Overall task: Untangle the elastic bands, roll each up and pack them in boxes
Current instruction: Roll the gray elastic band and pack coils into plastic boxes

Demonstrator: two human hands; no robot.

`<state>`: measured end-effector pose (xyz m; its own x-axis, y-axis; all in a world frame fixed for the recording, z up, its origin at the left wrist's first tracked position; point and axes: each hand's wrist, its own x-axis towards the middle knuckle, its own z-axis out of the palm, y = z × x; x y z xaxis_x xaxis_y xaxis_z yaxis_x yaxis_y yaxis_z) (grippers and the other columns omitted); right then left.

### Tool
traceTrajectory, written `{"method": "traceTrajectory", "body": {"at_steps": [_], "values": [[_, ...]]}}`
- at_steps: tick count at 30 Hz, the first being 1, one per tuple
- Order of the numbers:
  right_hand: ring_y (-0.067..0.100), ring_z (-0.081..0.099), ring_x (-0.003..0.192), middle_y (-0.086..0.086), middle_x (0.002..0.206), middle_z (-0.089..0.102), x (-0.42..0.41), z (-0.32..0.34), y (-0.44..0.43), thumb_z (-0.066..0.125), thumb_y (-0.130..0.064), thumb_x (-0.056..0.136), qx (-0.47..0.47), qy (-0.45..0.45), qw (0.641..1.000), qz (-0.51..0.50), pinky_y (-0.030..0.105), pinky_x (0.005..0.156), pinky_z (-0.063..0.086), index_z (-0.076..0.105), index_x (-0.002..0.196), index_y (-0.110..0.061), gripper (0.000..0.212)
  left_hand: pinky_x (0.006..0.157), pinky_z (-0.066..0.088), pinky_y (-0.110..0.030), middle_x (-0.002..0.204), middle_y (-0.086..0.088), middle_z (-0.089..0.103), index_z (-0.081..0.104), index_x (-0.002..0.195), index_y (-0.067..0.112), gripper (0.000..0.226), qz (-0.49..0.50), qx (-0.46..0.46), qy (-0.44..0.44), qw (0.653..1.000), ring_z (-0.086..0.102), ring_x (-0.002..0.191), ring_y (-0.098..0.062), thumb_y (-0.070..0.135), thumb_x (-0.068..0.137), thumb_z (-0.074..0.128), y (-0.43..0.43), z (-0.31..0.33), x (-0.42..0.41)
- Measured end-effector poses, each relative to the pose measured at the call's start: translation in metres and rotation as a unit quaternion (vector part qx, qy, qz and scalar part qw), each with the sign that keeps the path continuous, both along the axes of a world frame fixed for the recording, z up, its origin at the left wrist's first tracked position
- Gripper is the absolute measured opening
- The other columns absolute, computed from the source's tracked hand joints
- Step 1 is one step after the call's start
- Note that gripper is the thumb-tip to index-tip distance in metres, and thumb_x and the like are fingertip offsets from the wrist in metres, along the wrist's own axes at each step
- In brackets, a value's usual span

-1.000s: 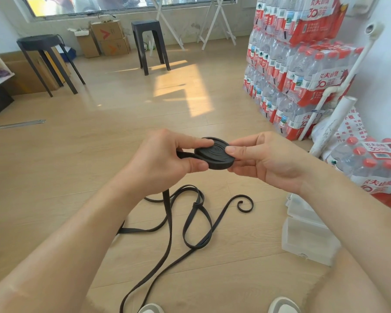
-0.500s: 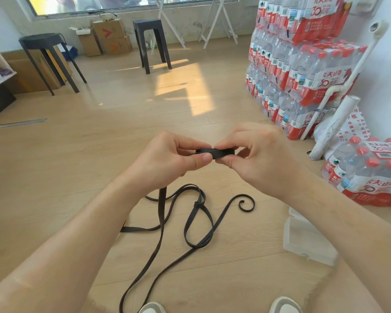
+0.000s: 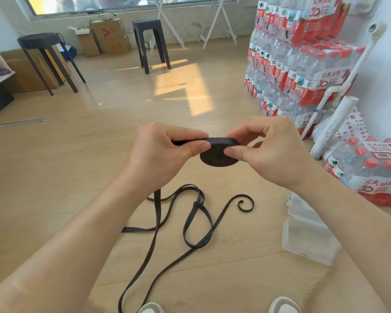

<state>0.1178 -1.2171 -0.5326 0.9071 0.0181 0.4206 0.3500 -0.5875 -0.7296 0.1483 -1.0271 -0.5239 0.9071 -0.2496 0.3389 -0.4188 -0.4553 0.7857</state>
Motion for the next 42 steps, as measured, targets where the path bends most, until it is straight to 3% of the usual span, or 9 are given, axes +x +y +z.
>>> {"method": "traceTrajectory", "body": {"at_steps": [6, 9, 13, 18, 22, 29, 35, 39, 42], "values": [[0.007, 0.061, 0.057, -0.002, 0.066, 0.069, 0.000, 0.002, 0.000, 0.080, 0.000, 0.072, 0.129, 0.077, 0.988, 0.028, 0.018, 0.055, 0.052, 0.071, 0.074, -0.019, 0.022, 0.067, 0.046, -0.005, 0.063, 0.032, 0.064, 0.073, 0.082, 0.034, 0.012, -0.009, 0.012, 0.015, 1.000, 0.061, 0.070, 0.012, 0.023, 0.078, 0.075, -0.003, -0.001, 0.002], [0.011, 0.061, 0.056, 0.006, 0.067, 0.068, 0.001, -0.001, 0.001, 0.077, 0.003, 0.073, 0.185, 0.103, 0.977, 0.036, 0.021, 0.051, 0.052, 0.070, 0.075, -0.014, 0.019, 0.063, 0.048, -0.010, 0.062, 0.021, 0.068, 0.074, 0.084, 0.028, 0.009, -0.026, -0.035, 0.077, 0.996, 0.059, 0.061, 0.005, 0.021, 0.079, 0.074, -0.002, -0.001, 0.004], [0.009, 0.063, 0.056, -0.002, 0.064, 0.068, 0.003, -0.003, 0.001, 0.075, 0.002, 0.075, 0.246, 0.125, 0.961, 0.022, 0.021, 0.051, 0.053, 0.070, 0.077, -0.014, 0.017, 0.067, 0.056, -0.022, 0.077, 0.001, 0.075, 0.072, 0.089, 0.021, 0.014, -0.039, -0.105, 0.112, 0.987, 0.066, 0.067, -0.009, 0.013, 0.077, 0.074, 0.000, -0.003, 0.005], [0.009, 0.064, 0.059, -0.001, 0.065, 0.069, 0.004, -0.004, 0.002, 0.073, -0.001, 0.076, 0.296, 0.141, 0.944, 0.020, 0.021, 0.051, 0.053, 0.069, 0.078, -0.011, 0.012, 0.066, 0.055, -0.023, 0.074, 0.000, 0.074, 0.070, 0.085, 0.016, 0.013, -0.025, -0.142, 0.094, 0.985, 0.066, 0.064, -0.009, 0.008, 0.076, 0.076, -0.001, -0.003, 0.004], [0.011, 0.064, 0.061, 0.005, 0.070, 0.068, 0.004, -0.004, 0.002, 0.072, 0.000, 0.077, 0.336, 0.152, 0.929, 0.022, 0.021, 0.051, 0.052, 0.068, 0.079, -0.009, 0.010, 0.071, 0.054, -0.035, 0.070, -0.005, 0.071, 0.065, 0.082, 0.006, 0.012, -0.018, -0.174, 0.090, 0.980, 0.061, 0.062, -0.013, 0.003, 0.076, 0.075, -0.005, -0.006, 0.002], [0.014, 0.064, 0.061, 0.004, 0.071, 0.070, 0.004, -0.004, 0.000, 0.070, -0.001, 0.076, 0.400, 0.176, 0.899, 0.022, 0.022, 0.050, 0.052, 0.068, 0.080, -0.005, 0.006, 0.077, 0.056, -0.044, 0.075, -0.009, 0.074, 0.064, 0.084, 0.013, 0.020, -0.037, -0.179, 0.130, 0.975, 0.067, 0.073, -0.030, -0.001, 0.074, 0.075, -0.006, -0.006, 0.000], [0.023, 0.068, 0.065, 0.019, 0.079, 0.070, 0.000, 0.000, -0.004, 0.069, -0.004, 0.081, 0.268, 0.217, 0.936, 0.076, 0.033, 0.056, 0.059, 0.069, 0.092, -0.003, 0.011, 0.075, 0.059, -0.035, 0.072, -0.004, 0.072, 0.069, 0.075, 0.023, 0.029, -0.009, -0.074, 0.054, 0.996, 0.070, 0.072, -0.020, -0.006, 0.071, 0.076, 0.000, 0.001, 0.002], [0.016, 0.071, 0.064, 0.008, 0.075, 0.074, -0.002, 0.000, 0.000, 0.077, -0.008, 0.077, 0.133, 0.201, 0.969, 0.061, 0.030, 0.057, 0.059, 0.074, 0.086, -0.010, 0.010, 0.074, 0.057, -0.024, 0.074, 0.006, 0.070, 0.069, 0.072, 0.029, 0.033, -0.014, 0.013, 0.020, 1.000, 0.067, 0.072, -0.006, -0.003, 0.071, 0.077, 0.002, 0.004, 0.000], [0.014, 0.069, 0.058, 0.005, 0.072, 0.073, -0.001, -0.001, 0.001, 0.078, -0.004, 0.075, 0.117, 0.183, 0.976, 0.029, 0.026, 0.057, 0.058, 0.074, 0.082, -0.010, 0.009, 0.073, 0.055, -0.018, 0.074, 0.010, 0.068, 0.065, 0.071, 0.032, 0.036, -0.017, 0.044, 0.005, 0.999, 0.065, 0.072, -0.003, -0.002, 0.071, 0.077, -0.001, 0.003, -0.002]]}}
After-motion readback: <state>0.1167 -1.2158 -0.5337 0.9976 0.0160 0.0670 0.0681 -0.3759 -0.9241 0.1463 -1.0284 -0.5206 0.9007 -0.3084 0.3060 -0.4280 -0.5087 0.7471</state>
